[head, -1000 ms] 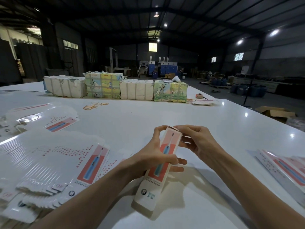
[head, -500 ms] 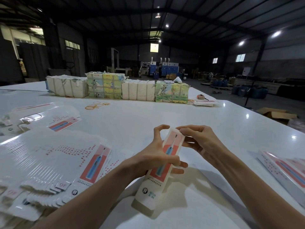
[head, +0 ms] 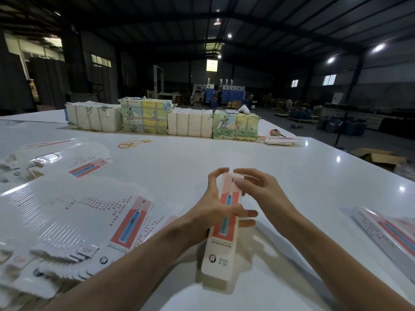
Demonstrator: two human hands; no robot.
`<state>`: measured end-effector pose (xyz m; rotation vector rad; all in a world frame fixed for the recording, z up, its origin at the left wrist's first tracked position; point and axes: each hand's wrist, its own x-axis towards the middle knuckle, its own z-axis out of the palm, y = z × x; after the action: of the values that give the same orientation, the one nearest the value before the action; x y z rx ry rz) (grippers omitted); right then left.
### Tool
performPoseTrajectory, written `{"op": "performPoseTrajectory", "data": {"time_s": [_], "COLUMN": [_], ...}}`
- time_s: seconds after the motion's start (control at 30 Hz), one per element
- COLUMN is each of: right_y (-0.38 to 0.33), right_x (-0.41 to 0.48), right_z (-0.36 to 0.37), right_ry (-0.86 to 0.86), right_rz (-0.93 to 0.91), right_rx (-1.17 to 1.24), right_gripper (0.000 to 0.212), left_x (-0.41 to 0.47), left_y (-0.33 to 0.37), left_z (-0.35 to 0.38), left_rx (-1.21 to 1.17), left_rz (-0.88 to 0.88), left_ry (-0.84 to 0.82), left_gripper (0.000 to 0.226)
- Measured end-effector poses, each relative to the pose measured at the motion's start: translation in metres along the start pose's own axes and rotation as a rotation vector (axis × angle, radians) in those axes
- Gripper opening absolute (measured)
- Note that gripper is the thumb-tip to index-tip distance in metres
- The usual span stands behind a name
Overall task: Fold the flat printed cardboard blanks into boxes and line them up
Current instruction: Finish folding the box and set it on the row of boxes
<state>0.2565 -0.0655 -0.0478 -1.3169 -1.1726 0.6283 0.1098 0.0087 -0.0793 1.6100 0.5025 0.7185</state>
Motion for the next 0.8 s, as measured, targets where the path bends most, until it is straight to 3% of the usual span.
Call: {"op": "performPoseTrajectory", "data": {"time_s": [0.63, 0.8], "right_y": [0.007, 0.007], "right_x": [-0.003, -0.002], "right_z": [0.001, 0.01], "right_ry": [0.058, 0.054], "right_rz": [-0.103, -0.154], "right_rx": [-0.046, -0.305], "right_gripper": [0.012, 0.029], "left_x": [-0.008, -0.009], "left_y": [0.002, 0.002], "left_z": [0.006, 0.005], "left_rx": [-0.126, -0.309], "left_rz": [-0.037, -0.044], "left_ry": [0.016, 0.042], "left_gripper": [0.096, 0.079]}}
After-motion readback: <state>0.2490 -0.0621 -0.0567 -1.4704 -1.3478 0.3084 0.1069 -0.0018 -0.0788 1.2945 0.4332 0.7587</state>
